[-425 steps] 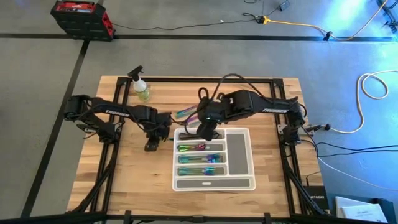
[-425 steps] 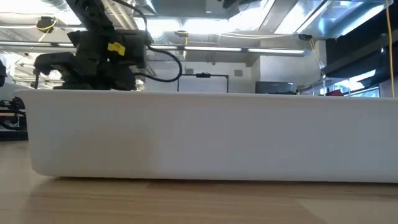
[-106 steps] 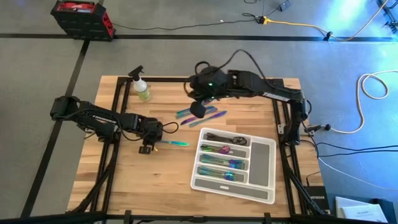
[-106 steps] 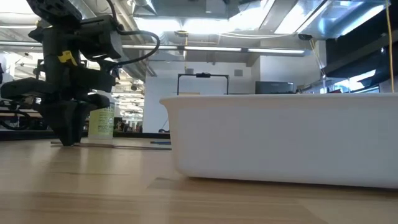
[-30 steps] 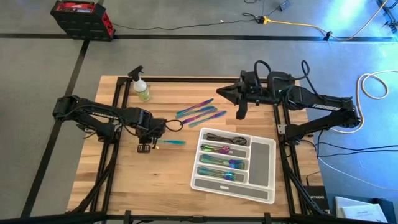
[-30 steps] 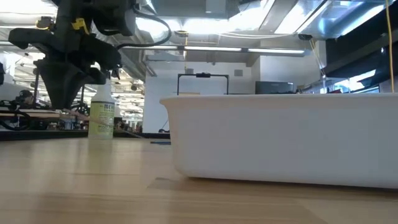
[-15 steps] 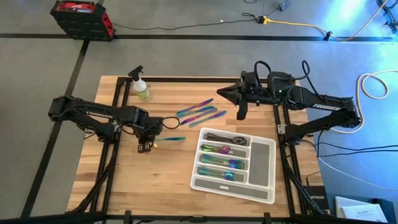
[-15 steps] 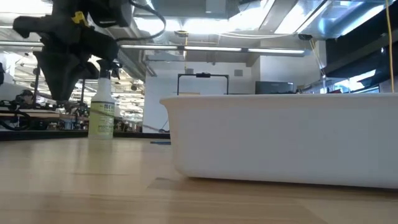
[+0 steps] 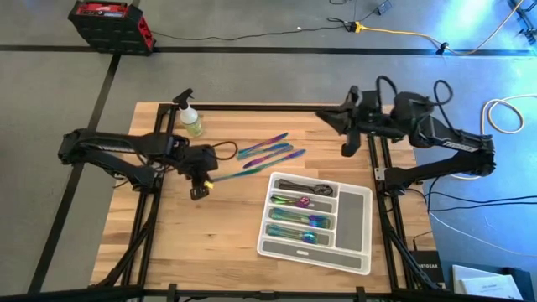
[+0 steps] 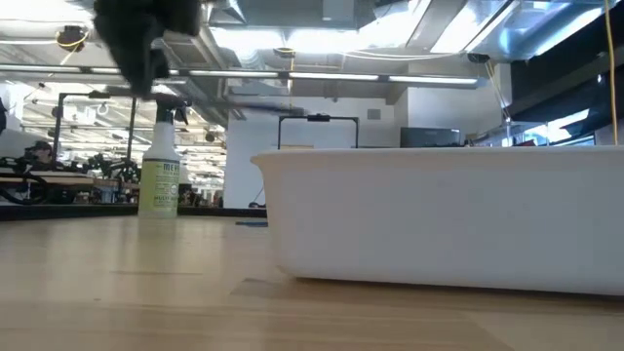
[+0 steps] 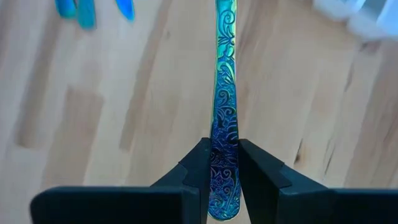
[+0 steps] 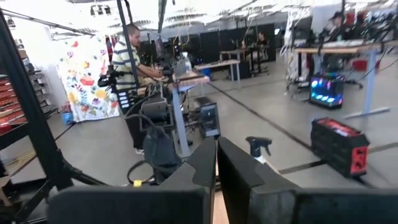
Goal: Sort silverware
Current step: Put the purple knife into the white silverware tray
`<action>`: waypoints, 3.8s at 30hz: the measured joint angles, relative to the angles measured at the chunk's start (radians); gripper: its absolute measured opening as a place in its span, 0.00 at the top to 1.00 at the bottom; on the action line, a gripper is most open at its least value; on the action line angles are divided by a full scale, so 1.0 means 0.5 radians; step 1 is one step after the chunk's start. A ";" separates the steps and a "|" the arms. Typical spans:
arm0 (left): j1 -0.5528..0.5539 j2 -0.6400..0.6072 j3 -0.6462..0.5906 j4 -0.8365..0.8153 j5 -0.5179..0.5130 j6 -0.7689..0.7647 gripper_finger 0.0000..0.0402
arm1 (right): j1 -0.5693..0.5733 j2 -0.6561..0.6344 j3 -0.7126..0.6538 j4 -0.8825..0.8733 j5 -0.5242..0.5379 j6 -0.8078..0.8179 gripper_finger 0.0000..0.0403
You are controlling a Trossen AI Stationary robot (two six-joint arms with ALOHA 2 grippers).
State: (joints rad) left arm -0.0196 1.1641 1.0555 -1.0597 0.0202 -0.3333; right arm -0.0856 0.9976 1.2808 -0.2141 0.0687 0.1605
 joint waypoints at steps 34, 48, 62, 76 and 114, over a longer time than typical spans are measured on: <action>-0.581 1.477 1.430 0.475 -0.106 0.201 0.87 | 0.000 -0.593 0.002 -0.703 0.036 -0.057 1.00; -0.616 1.813 1.431 0.793 0.205 0.369 0.87 | 0.000 -0.554 0.002 -0.810 0.036 -0.050 1.00; -0.594 2.059 1.429 0.936 0.545 0.219 0.87 | 0.001 -0.547 0.002 -0.958 0.000 0.100 1.00; -0.498 2.081 1.386 0.920 0.621 0.223 0.83 | 0.001 -0.547 0.002 -0.951 -0.070 0.159 1.00; 0.366 1.602 1.439 0.346 -0.101 0.602 0.64 | 0.001 -0.215 0.000 -0.930 -0.018 0.195 1.00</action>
State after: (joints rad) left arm 0.1635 1.9653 1.7750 -0.8867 -0.0305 -0.0324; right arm -0.0853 0.8902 1.2809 -0.6789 0.0599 0.2579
